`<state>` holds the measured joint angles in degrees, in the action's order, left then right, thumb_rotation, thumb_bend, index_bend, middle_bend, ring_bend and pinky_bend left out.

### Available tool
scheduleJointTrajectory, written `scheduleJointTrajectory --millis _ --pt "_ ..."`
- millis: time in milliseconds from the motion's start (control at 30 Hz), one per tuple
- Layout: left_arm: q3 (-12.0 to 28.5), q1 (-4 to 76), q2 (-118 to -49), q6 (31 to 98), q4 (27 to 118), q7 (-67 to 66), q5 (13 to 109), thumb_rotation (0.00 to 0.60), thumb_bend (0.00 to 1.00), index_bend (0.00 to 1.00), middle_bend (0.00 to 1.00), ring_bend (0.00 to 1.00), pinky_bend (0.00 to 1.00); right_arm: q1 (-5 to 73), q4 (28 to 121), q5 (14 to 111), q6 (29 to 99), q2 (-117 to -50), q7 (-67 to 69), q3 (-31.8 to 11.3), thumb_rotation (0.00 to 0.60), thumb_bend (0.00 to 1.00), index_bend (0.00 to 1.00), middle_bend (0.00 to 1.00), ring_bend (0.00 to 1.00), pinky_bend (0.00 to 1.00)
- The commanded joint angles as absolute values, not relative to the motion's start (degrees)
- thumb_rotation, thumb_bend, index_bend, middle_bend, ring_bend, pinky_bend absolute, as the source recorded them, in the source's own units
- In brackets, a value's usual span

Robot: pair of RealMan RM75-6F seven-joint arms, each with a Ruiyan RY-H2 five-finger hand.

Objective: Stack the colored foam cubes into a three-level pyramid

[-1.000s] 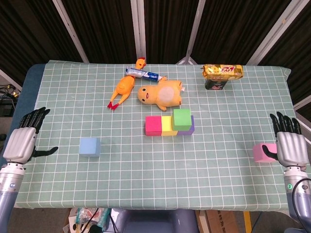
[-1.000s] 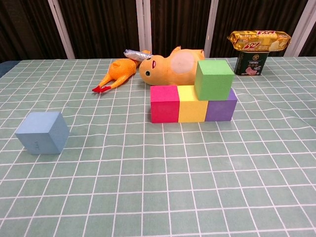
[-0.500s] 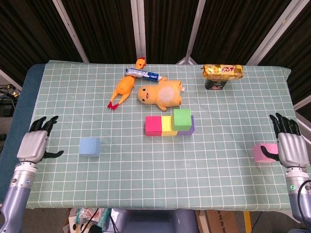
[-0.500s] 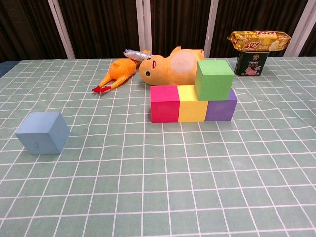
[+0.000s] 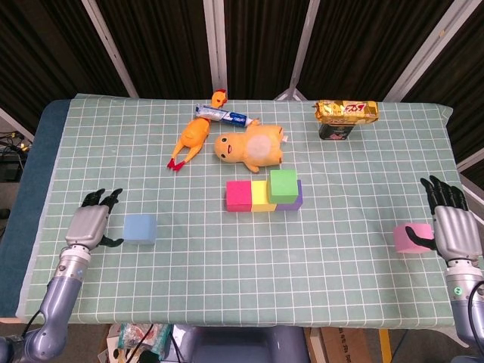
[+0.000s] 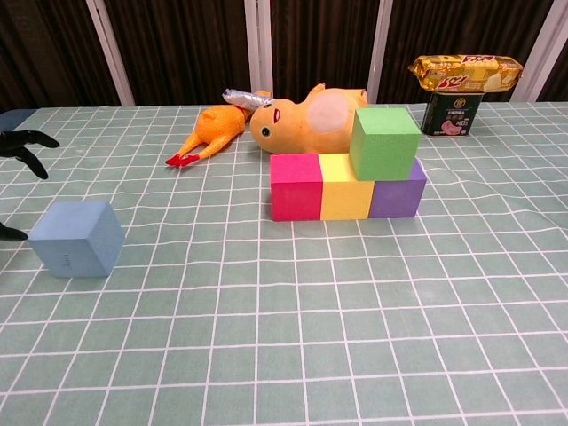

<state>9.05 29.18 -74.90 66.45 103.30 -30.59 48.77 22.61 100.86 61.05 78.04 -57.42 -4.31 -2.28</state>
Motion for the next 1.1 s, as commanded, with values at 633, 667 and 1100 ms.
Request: scheduleJointTrajectory --millis 633,667,1100 --pt "8.02 32.51 -76.92 63.81 102.16 -31.65 45.83 0.600 0.13 0.00 0.27 0.01 0.01 20.07 101.84 62.90 75.87 -57.51 -5.53 -5.62 0.600 0.30 0.00 0.00 0.00 0.00" --pt "8.00 32.86 -77.20 63.50 101.80 -31.82 45.76 0.600 0.13 0.00 0.27 0.01 0.01 19.97 101.89 62.93 75.75 -57.51 -5.55 -5.74 0.600 0.30 0.00 0.00 0.00 0.00" --pt "5.84 34.80 -76.41 60.16 100.61 -31.92 48.45 0.600 0.15 0.00 0.30 0.01 0.02 18.98 102.77 63.08 74.50 -57.19 -4.78 -7.29 0.600 0.30 0.00 0.00 0.00 0.00"
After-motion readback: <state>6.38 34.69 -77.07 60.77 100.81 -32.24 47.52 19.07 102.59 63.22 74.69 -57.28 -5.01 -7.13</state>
